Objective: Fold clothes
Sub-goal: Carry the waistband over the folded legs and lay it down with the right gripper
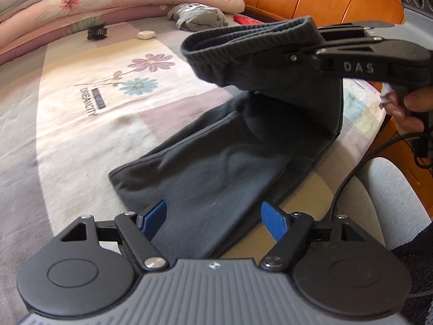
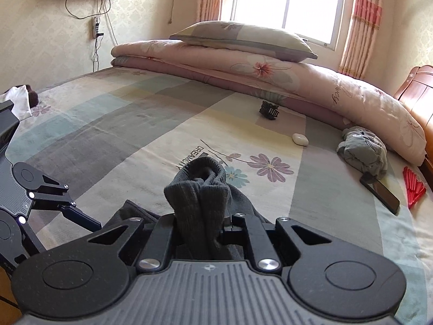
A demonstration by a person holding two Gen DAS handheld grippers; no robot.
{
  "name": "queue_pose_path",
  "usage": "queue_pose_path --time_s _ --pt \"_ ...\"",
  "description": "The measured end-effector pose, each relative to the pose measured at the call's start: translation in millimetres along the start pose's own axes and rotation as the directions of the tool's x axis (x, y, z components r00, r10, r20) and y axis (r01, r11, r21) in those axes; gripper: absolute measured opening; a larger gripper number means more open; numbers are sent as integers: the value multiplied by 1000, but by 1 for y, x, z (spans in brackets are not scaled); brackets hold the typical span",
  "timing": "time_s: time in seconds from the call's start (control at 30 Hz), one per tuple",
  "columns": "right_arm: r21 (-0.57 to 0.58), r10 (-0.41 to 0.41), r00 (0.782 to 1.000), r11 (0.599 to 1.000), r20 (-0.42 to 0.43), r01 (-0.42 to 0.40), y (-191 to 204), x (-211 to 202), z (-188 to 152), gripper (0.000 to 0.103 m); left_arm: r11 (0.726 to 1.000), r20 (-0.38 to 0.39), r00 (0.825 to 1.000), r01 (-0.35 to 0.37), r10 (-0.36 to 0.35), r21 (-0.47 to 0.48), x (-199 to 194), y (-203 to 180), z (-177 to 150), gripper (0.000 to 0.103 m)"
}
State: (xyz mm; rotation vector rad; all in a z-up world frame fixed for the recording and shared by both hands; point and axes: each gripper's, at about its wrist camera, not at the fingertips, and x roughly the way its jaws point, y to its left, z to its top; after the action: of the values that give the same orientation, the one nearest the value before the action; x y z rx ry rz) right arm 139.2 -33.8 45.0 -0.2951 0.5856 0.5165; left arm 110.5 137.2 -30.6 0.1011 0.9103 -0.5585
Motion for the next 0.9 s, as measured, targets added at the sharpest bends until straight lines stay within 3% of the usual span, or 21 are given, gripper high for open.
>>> queue_pose_path --time_s 0.33,0.47,0.9 --pt "-103 -20 1000 994 -19 18 45 15 4 14 1000 -9 1000 -28 28 11 -8 4 -9 78" --pt "-192 -63 998 980 -15 59 65 22 -1 14 999 -13 999 -37 37 -3 -12 7 -15 78" --pt "-347 -80 997 935 -11 71 103 34 -15 15 996 -29 998 -62 60 -69 -21 11 -35 78"
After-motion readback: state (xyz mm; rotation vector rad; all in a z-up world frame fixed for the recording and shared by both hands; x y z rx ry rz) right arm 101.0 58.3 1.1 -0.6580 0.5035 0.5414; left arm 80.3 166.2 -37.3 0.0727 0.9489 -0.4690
